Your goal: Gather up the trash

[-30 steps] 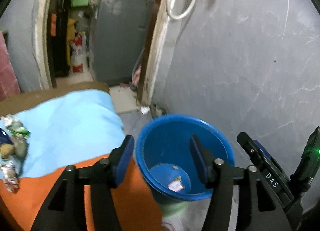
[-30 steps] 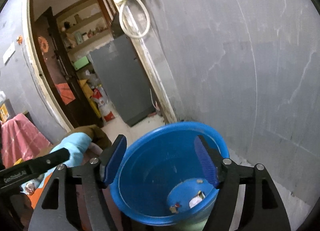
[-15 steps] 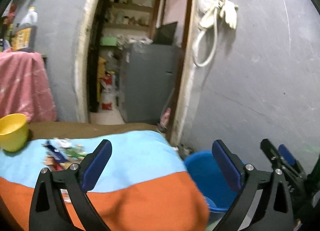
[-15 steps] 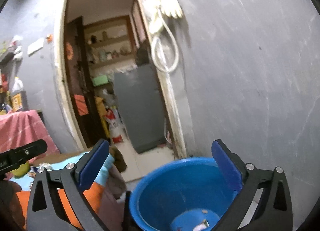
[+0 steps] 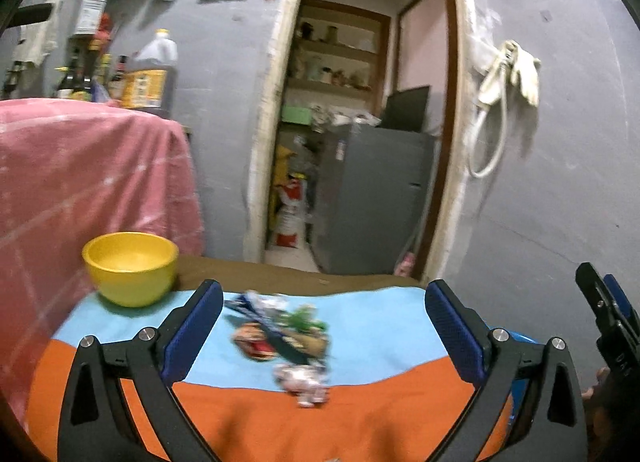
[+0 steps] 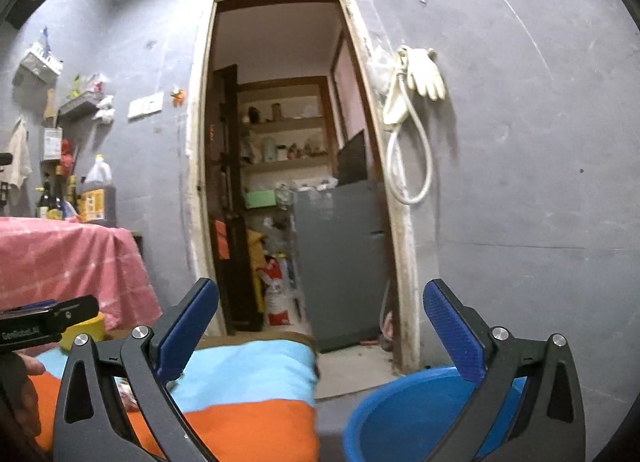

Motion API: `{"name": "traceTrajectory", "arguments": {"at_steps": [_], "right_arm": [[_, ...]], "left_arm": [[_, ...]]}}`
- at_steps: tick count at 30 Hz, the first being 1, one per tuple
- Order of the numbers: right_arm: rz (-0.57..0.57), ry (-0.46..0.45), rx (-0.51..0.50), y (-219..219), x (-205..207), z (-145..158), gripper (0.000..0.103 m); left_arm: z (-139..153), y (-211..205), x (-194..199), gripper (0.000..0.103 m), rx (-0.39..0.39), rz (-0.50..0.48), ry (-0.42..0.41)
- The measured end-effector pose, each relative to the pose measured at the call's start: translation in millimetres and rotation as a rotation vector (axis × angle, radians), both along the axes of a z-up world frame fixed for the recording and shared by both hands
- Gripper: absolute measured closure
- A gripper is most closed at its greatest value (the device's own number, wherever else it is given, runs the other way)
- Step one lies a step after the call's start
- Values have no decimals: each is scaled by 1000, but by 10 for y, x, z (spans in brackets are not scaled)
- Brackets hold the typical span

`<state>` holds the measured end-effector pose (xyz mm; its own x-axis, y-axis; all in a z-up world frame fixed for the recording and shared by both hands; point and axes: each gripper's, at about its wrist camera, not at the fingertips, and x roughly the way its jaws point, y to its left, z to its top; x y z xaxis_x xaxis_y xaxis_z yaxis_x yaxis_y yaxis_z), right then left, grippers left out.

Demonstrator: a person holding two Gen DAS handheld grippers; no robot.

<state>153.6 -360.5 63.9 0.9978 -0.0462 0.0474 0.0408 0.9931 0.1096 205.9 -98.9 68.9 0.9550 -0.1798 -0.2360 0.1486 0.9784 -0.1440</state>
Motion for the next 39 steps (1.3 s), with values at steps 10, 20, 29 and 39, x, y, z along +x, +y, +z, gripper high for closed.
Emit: {"name": "traceTrajectory", "arguments": {"at_steps": [10,20,29,39], "right_arm": [[115,-8,24,432,104,3,0],[200,39,-40,908,266,-64,0],[252,151,-122,1218,488,-188,0],[270,328,-175,1375,799,-381,0]], "left_arm": [[-15,599,-172,3,-3,113,-19],[-109,921,-197,3,2,170,-11],[-240,1072,-8,3,28,172,36],[-371,1092,287,3,59,110,100]]}}
